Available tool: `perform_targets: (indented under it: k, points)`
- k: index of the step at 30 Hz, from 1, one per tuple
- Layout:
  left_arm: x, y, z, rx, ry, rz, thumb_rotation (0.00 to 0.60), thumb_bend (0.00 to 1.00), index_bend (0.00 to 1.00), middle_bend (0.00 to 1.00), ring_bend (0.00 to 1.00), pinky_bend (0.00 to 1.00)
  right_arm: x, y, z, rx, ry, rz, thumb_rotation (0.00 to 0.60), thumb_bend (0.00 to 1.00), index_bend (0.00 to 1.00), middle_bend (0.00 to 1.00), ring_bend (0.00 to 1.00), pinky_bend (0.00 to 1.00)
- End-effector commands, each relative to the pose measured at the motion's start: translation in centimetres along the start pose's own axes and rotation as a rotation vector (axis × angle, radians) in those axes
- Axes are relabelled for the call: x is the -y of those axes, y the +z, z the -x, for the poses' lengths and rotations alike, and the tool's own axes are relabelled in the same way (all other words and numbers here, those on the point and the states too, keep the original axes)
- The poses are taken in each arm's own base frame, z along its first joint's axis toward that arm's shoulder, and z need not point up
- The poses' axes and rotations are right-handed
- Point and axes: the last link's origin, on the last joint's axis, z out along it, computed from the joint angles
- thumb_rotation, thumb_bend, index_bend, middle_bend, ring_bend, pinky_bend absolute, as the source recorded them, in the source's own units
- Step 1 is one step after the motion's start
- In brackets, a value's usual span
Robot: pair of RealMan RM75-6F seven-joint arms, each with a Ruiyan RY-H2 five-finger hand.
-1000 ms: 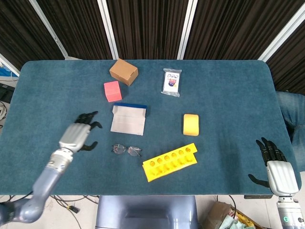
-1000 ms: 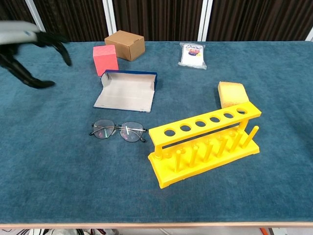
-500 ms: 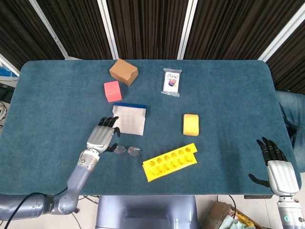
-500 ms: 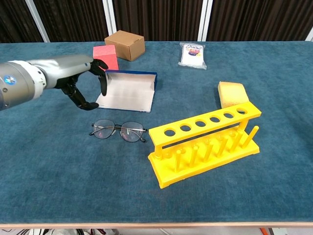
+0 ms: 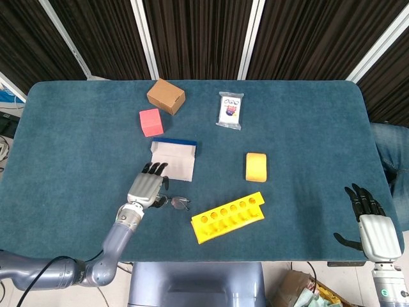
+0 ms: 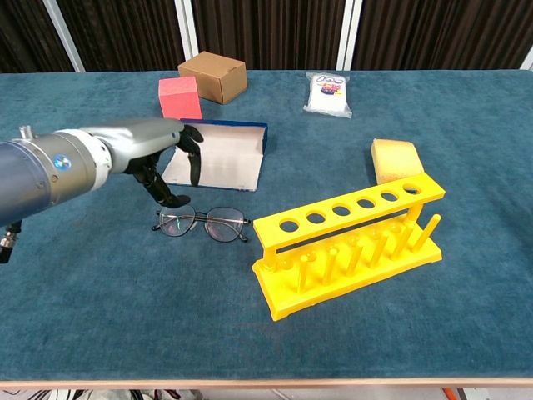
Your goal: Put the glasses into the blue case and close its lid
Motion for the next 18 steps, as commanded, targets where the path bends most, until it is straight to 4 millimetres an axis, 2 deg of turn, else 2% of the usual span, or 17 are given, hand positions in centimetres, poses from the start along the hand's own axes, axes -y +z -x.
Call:
perform_targets:
  k: [1,18]
  points:
    - [-0.2,0.2,0.4,0.010,0.006,0.002,0.600,0.31,0.47,0.07,0.00,0.00,0.0,0.0,0.0,0.001,0.003,0.000,0.600,0.00,0.00,0.00,0.00,0.18]
    - [-1.2,1.3,2.1,0.033,0.023,0.005,0.600,0.31,0.48,0.07,0.00,0.00,-0.1,0.1,-0.1,0.004,0.007,0.004,0.600,0.00,0.00,0.00,0.00,0.18]
